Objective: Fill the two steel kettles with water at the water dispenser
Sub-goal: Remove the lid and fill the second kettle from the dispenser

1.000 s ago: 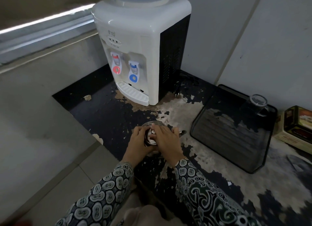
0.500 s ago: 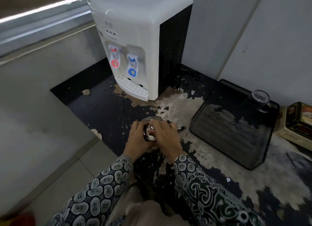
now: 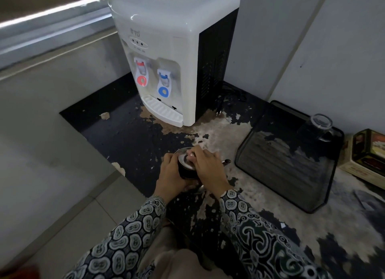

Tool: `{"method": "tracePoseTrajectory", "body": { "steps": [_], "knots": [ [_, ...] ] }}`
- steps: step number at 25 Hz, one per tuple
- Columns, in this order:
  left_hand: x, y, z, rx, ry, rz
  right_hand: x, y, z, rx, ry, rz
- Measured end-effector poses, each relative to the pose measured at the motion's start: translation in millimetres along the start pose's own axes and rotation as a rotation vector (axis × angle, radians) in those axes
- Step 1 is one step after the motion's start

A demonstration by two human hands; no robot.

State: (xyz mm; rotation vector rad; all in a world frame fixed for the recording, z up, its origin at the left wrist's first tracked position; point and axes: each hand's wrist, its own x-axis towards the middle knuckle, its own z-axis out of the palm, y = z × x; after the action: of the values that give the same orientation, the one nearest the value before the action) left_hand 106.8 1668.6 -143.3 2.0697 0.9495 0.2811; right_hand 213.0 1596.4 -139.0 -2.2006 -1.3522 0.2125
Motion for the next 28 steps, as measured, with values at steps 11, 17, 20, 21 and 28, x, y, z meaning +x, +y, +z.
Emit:
{"method": "tracePoseTrajectory", "body": {
  "steps": [11,17,20,21,28],
  "knots": [
    [-0.7,-8.8,-12.6,0.090,-0.110,0.108,27.0,53.0,-41.0,0.328,0.080,0.304],
    [-3.0,-6.8,-9.8,0.062,-0.100,0.085,43.1,60.1,-25.7,-0.021,-0.172,0.320],
    [-2.5,-6.2,-9.1,0.073,-0.095,0.076,46.7,65.4,-21.5,-0.054,-0.211,0.337],
    [-2.5,-6.2,-9.3,0.084,-0.098,0.077,47.5,66.1,-21.5,-0.052,-0.228,0.340],
    [13.5,-4.7,-22.7,0.287,-0.122,0.123,5.9,61.4,-45.7,0.320,0.062,0.377]
  ]
}}
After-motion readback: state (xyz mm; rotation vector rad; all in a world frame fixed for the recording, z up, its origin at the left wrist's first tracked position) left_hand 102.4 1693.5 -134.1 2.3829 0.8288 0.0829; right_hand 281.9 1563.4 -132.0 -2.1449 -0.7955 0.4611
